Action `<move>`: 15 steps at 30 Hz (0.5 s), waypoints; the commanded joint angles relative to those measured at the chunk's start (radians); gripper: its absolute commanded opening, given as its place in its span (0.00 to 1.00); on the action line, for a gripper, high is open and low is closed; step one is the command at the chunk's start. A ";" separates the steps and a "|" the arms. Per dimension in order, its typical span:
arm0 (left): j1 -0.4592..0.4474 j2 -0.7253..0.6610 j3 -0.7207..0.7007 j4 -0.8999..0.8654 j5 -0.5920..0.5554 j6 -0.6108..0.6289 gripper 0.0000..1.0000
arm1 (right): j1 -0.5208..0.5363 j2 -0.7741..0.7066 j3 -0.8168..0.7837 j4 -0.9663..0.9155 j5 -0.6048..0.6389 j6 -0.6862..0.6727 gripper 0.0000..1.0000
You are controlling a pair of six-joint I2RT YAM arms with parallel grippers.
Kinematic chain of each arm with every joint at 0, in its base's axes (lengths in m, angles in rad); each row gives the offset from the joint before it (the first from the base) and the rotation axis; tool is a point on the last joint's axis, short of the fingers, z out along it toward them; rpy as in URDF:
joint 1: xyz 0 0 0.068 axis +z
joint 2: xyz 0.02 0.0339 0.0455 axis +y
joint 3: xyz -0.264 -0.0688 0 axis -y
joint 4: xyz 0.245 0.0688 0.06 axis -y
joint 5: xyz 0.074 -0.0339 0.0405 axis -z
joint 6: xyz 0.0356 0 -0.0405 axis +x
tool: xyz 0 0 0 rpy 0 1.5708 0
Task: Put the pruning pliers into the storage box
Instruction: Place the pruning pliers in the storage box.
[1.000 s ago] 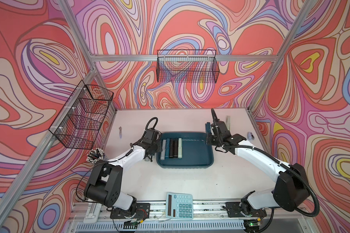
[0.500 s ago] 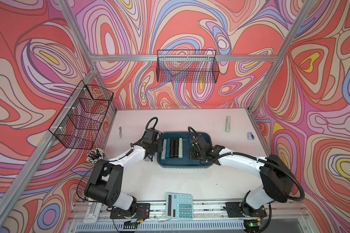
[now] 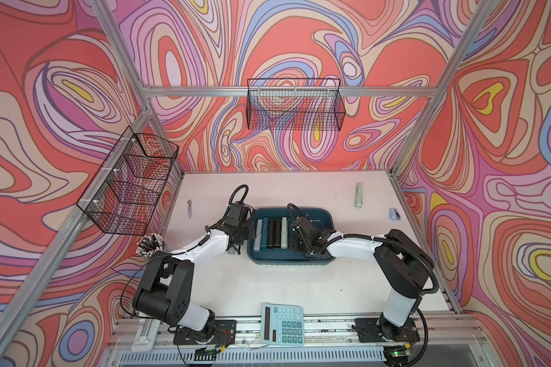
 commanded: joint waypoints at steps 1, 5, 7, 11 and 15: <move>-0.002 -0.002 -0.028 0.008 0.015 -0.013 0.06 | 0.002 0.023 0.032 0.038 0.003 0.034 0.26; -0.001 0.003 -0.031 0.012 0.017 -0.017 0.06 | 0.002 0.038 0.037 0.053 0.005 0.042 0.28; -0.001 0.001 -0.032 0.012 0.016 -0.016 0.06 | 0.002 0.037 0.040 0.050 0.017 0.039 0.28; -0.001 0.001 -0.033 0.012 0.015 -0.016 0.06 | -0.001 0.035 0.051 0.043 0.025 0.025 0.32; -0.002 0.003 -0.037 0.016 0.017 -0.017 0.06 | -0.011 0.027 0.059 0.029 0.034 0.009 0.38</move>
